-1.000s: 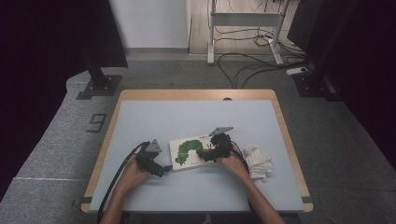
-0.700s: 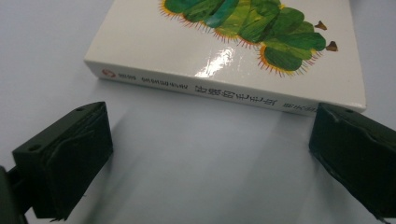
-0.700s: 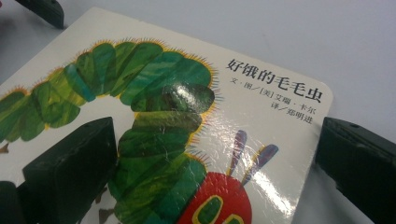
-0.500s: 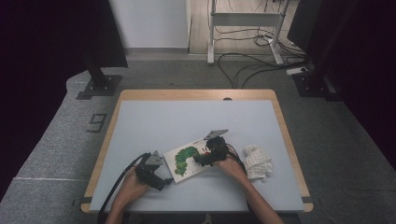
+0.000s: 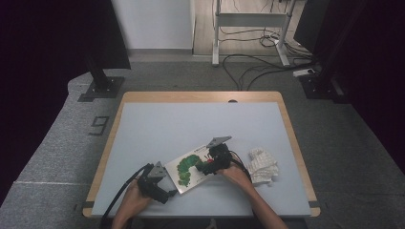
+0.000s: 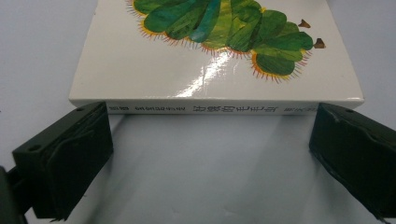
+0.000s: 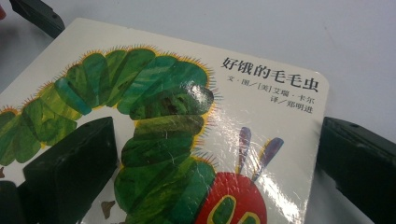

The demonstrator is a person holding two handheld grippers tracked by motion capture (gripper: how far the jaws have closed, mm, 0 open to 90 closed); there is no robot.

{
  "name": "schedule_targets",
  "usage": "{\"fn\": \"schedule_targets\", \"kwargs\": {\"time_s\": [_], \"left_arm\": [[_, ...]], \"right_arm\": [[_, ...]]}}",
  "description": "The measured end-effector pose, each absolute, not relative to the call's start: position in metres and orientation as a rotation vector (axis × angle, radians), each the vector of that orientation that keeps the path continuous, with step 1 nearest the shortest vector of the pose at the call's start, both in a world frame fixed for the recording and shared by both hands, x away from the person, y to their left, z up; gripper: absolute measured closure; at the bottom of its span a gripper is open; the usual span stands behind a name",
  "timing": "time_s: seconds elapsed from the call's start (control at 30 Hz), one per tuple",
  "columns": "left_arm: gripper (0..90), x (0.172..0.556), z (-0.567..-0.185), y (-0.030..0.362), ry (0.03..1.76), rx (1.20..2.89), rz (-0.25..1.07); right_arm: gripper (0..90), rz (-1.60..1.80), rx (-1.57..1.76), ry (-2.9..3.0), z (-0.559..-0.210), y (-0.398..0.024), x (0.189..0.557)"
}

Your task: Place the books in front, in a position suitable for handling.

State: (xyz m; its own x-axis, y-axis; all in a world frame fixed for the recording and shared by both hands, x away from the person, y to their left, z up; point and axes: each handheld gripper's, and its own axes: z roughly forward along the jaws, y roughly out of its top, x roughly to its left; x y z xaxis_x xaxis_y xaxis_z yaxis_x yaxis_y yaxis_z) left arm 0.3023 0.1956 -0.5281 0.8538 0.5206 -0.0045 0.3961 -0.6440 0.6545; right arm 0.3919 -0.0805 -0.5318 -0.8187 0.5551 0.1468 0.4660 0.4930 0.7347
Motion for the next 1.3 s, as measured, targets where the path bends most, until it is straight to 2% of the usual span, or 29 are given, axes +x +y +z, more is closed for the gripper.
{"fn": "schedule_targets", "kwargs": {"time_s": [0.23,0.4,0.67,1.07,1.3], "left_arm": [[0.0,0.302,-0.528,0.196,0.671,2.349,0.24],[0.0,0.3,-0.528,0.196,0.69,2.344,0.252],[0.0,0.296,-0.525,0.209,0.744,2.339,0.306],[0.0,0.289,-0.525,0.243,0.901,2.25,0.337],[0.0,0.29,-0.528,0.243,0.944,2.26,0.341]], "right_arm": [[0.7,1.217,0.891,2.608,-0.529,-0.081,0.388],[4.1,1.194,0.847,2.613,-0.52,-0.082,0.384],[4.0,1.185,0.813,2.593,-0.502,-0.089,0.378],[1.8,1.161,0.815,2.543,-0.482,-0.115,0.369],[1.8,1.147,0.859,2.504,-0.476,-0.136,0.365]]}}
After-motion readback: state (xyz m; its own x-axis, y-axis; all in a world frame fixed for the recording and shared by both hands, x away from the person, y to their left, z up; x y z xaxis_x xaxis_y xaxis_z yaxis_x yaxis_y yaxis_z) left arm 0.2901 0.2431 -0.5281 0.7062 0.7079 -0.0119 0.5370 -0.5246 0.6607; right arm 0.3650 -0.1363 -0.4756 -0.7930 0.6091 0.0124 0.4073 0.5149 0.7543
